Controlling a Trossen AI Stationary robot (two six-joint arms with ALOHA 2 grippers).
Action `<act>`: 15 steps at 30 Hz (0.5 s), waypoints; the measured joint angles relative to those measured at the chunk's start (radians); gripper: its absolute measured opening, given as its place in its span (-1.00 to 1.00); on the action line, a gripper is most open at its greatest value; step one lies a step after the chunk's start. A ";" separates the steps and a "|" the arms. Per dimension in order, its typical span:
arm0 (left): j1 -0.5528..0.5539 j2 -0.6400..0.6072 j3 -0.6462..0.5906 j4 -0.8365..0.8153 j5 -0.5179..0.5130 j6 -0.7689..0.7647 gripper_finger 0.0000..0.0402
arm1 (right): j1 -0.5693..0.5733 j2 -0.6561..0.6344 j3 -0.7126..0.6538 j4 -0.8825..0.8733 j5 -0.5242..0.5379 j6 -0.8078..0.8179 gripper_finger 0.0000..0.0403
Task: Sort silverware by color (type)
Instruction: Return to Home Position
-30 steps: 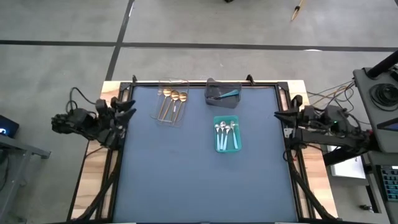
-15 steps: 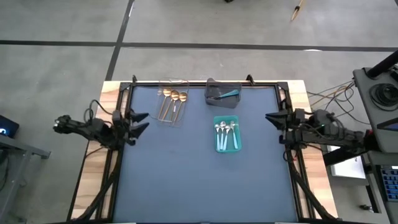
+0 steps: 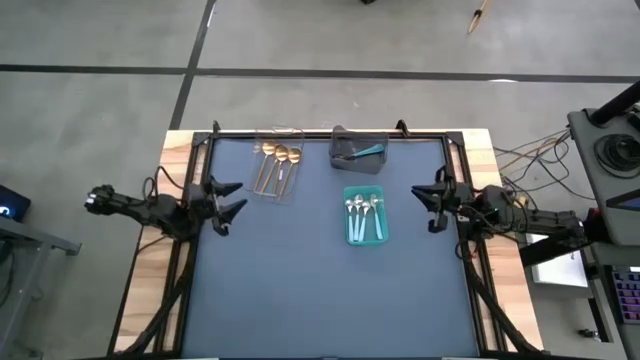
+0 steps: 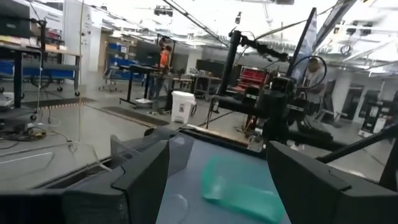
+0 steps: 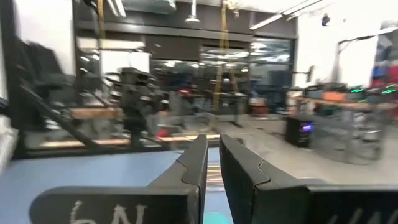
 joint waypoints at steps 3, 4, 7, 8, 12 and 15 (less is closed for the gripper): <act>0.000 0.010 0.000 -0.022 0.000 0.002 0.26 | 0.000 0.001 0.000 -0.011 0.078 -0.040 -0.83; 0.000 0.016 0.000 -0.027 0.000 0.001 0.26 | 0.000 0.001 0.000 -0.016 0.116 -0.040 -0.83; 0.000 0.029 0.000 -0.038 0.001 -0.014 0.26 | 0.000 0.007 0.000 -0.029 0.211 -0.029 -0.83; 0.000 0.032 0.000 -0.039 0.001 -0.014 0.26 | 0.000 0.008 0.000 -0.034 0.224 -0.029 -0.83; 0.000 0.046 0.000 -0.039 0.001 -0.015 0.26 | 0.000 0.009 0.000 -0.055 0.230 -0.029 -0.83; 0.000 0.055 0.000 -0.037 0.001 -0.016 0.26 | 0.000 0.009 0.000 -0.055 0.230 -0.029 -0.83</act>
